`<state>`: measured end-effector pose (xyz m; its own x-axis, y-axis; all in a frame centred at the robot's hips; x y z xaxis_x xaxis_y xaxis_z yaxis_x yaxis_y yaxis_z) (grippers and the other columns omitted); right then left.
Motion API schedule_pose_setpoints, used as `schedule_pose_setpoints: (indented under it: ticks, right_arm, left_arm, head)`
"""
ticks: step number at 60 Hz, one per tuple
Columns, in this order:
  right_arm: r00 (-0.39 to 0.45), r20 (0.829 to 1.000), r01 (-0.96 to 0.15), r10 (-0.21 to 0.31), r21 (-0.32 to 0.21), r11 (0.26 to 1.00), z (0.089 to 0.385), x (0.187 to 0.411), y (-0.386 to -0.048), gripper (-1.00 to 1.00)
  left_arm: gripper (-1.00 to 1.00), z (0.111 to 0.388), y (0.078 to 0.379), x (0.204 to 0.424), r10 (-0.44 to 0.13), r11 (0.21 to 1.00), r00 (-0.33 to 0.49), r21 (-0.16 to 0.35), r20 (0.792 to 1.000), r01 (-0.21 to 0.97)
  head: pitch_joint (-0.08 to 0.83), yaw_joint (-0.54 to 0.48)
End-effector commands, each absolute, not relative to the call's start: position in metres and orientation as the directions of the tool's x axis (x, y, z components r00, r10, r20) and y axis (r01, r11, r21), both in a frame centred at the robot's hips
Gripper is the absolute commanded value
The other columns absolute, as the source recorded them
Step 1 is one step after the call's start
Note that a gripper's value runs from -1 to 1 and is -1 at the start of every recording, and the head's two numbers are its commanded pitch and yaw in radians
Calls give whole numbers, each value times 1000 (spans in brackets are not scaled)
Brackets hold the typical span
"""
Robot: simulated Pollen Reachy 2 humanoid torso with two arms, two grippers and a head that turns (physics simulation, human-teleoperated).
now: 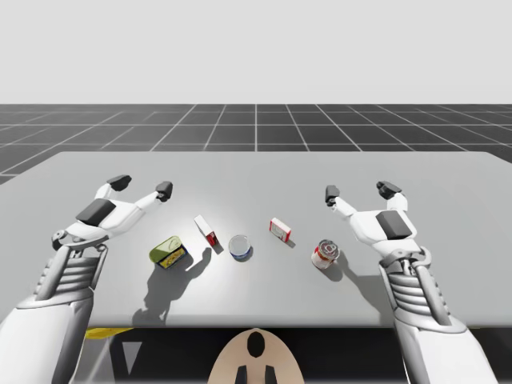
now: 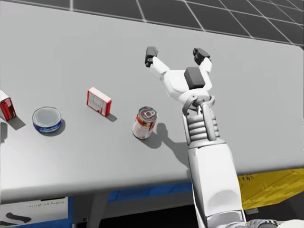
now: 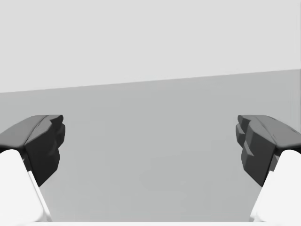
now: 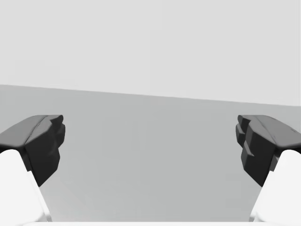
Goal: Lift the red soup can off the table.
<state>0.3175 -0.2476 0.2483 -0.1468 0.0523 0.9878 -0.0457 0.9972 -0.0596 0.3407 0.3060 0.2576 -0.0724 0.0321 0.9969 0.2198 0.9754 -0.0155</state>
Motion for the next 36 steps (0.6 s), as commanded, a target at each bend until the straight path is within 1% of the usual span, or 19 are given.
schedule_pose_setpoints:
  ticks: [1,4,5,8,9,10,11,12,15,19,23,25,27,31,36]
  right_arm:
    - [-155,987,-59,49,-58,997,251,317,-248,-1000]
    - [-152,988,-59,41,-50,997,253,315,-247,-1000]
    - [-141,989,-42,36,-42,998,255,313,-246,-1000]
    - [-125,992,-77,9,-18,997,259,307,-245,-1000]
    - [-126,992,-83,7,-18,996,260,305,-245,-1000]
    - [-130,992,-89,9,-20,996,260,303,-244,-1000]
    - [-128,991,-77,40,-51,996,262,298,-241,-1000]
    - [-116,992,-69,50,-58,996,263,296,-241,-1000]
    - [-98,994,-88,52,-61,994,265,289,-239,-1000]
    - [-65,995,-132,71,-79,988,265,272,-236,-1000]
    - [-52,998,-188,22,-32,982,260,255,-235,-1000]
    - [-50,999,-200,18,-28,979,258,251,-235,-1000]
    - [-40,999,-228,-1,-8,974,254,243,-235,-1000]
    - [-50,999,-243,2,-15,970,245,233,-234,-1000]
    - [-44,999,-261,-12,0,965,232,220,-233,-1000]
  left_arm:
    - [-1000,258,306,341,32,975,-75,-14,997,220]
    - [-1000,258,305,341,30,976,-76,-13,997,219]
    - [-1000,257,305,341,29,976,-76,-12,997,219]
    - [-1000,257,304,340,27,976,-76,-10,997,218]
    - [-1000,257,304,340,26,976,-76,-9,997,218]
    - [-1000,257,304,340,25,976,-75,-8,997,218]
    - [-1000,256,304,340,21,976,-74,-4,997,218]
    - [-1000,256,303,341,20,976,-73,-3,997,218]
    - [-1000,255,303,341,16,976,-70,0,997,220]
    - [-1000,254,302,341,11,975,-64,4,998,221]
    - [-1000,254,301,341,13,975,-61,1,998,222]
    - [-1000,254,301,341,15,975,-59,-1,998,224]
    - [-1000,254,301,341,17,974,-57,-3,998,225]
    - [-1000,254,300,341,17,974,-55,-4,998,225]
    - [-1000,253,300,341,15,974,-54,-3,998,225]
  head:
    - [713,-355]
    - [712,-350]
    - [709,-346]
    - [707,-343]
    - [707,-342]
    - [706,-342]
    - [706,-341]
    - [706,-341]
    - [707,-341]
    - [712,-342]
    - [712,-341]
    - [712,-340]
    - [712,-339]
    - [712,-338]
    - [713,-335]
